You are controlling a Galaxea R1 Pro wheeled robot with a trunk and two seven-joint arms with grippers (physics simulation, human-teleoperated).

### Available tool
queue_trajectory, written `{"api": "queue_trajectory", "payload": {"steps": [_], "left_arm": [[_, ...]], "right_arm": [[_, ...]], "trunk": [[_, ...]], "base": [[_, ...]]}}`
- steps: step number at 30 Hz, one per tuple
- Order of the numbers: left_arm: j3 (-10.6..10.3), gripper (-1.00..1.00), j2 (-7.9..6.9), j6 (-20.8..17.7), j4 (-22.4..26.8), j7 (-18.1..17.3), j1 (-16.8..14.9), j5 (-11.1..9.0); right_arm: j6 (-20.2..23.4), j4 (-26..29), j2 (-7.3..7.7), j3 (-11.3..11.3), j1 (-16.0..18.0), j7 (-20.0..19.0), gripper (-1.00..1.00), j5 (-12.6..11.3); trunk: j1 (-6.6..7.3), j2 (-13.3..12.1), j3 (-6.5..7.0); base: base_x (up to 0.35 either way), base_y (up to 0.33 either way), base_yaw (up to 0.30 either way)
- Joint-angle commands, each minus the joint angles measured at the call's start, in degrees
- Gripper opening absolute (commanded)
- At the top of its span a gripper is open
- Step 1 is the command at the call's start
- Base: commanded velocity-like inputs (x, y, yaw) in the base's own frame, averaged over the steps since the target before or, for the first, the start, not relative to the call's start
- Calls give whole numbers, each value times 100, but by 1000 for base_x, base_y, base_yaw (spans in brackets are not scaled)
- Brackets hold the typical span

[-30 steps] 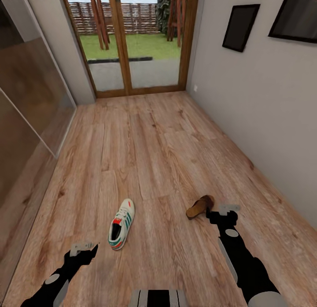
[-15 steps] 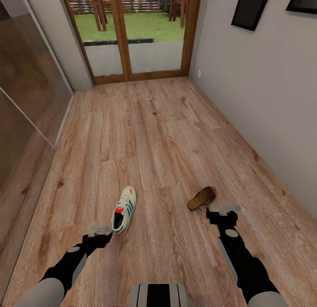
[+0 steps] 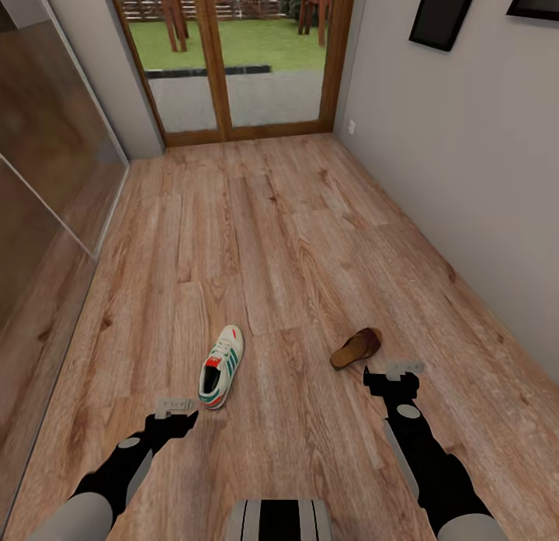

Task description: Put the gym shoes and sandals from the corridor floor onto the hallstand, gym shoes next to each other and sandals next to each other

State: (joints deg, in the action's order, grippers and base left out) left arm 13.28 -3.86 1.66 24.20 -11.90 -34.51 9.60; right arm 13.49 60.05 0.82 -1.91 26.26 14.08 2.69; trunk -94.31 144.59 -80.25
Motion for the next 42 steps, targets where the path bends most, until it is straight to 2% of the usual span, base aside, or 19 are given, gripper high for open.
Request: {"api": "queue_trajectory", "payload": {"steps": [1,11,19,30,39,42], "left_arm": [[47,100,3,64,-12,-40,2,60],[44,100,-4,430,-76,-40,25,76],[44,100,-2,462,-81,-40,23,77],[50,100,6,460,-82,-40,23,78],[52,100,3,451,-82,-40,21,78],[52,100,3,450,-82,-40,22,78]], "right_arm": [[49,7,6,-20,2,33,100,29],[49,12,6,-21,2,33,100,29],[48,15,6,-20,2,33,100,29],[48,23,6,-20,2,33,100,30],[48,31,6,-20,2,33,100,30],[48,32,6,-20,2,33,100,30]], "trunk": [[1,1,-4],[1,1,-4],[1,1,-3],[1,1,23],[1,1,29],[-7,5,-38]], "base": [[0,0,0],[0,0,0],[0,0,-14],[0,0,-188],[0,0,-44],[0,0,-3]]}}
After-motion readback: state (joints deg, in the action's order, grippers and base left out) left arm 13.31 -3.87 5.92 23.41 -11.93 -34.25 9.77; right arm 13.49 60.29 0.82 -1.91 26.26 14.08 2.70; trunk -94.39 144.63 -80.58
